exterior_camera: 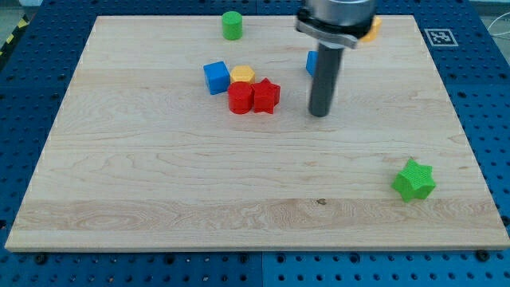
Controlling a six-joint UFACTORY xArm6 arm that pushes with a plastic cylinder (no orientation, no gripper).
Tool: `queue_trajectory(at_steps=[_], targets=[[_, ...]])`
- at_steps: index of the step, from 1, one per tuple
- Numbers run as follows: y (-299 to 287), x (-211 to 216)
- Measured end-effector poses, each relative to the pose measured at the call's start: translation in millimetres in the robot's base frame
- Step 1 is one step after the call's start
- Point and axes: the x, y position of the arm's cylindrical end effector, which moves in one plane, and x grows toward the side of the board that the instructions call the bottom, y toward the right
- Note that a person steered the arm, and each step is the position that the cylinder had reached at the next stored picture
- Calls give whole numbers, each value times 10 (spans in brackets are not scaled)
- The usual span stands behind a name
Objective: Slide the blue triangle closer to the red star
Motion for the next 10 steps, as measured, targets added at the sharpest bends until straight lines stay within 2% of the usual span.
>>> queue_trajectory(at_steps=[1,3,5,8,10], targets=[[318,-217],[416,-1202],[-22,-1176],[212,-832],[-392,-793]])
